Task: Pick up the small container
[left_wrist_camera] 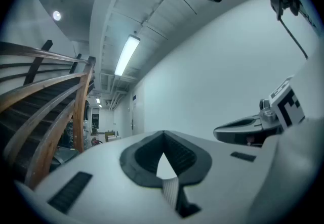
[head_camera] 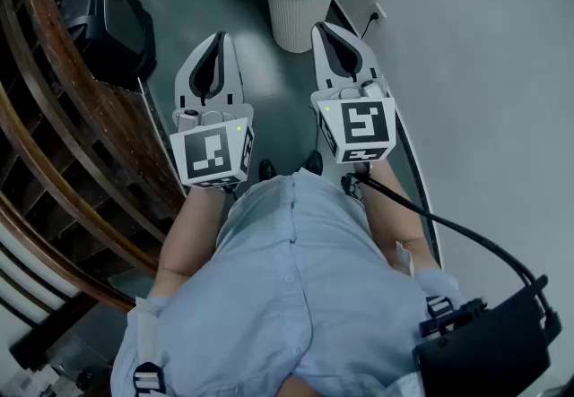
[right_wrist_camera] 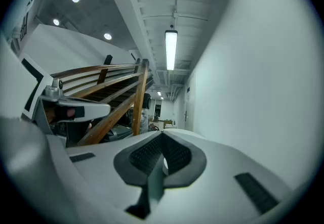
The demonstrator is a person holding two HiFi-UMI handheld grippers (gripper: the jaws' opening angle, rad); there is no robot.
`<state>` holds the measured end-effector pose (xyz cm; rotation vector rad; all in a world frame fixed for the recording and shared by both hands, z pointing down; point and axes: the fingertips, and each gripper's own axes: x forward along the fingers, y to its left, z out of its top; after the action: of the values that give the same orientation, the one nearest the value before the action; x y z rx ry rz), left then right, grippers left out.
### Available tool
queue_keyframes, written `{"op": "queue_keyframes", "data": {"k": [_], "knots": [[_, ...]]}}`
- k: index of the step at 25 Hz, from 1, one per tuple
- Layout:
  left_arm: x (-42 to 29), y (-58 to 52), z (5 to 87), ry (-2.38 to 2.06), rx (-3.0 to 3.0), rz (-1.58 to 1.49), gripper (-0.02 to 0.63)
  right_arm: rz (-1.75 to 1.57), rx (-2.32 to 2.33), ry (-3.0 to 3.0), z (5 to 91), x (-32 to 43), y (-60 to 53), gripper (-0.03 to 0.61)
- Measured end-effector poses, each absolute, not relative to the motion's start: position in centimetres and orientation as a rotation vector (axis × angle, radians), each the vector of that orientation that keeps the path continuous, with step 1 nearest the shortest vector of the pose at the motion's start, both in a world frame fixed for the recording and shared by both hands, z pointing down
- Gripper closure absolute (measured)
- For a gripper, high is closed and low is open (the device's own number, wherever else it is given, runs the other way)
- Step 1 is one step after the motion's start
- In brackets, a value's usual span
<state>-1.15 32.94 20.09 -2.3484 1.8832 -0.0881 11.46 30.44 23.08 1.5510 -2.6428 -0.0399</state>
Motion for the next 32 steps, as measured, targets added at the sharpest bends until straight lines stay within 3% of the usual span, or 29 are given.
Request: {"op": "queue_keyframes", "data": {"k": [24, 32], "knots": [[3.4, 31.2, 24.5, 2.041, -2.252, -0.141, 0.615, 0.069, 1.464, -2.710, 27.8, 17.9, 26.0, 0.577], [-1.5, 25.0, 26.9, 2.029, -2.288, -0.149, 0.615, 0.073, 1.473, -2.685, 30.1, 12.2, 19.9, 0.577]]}}
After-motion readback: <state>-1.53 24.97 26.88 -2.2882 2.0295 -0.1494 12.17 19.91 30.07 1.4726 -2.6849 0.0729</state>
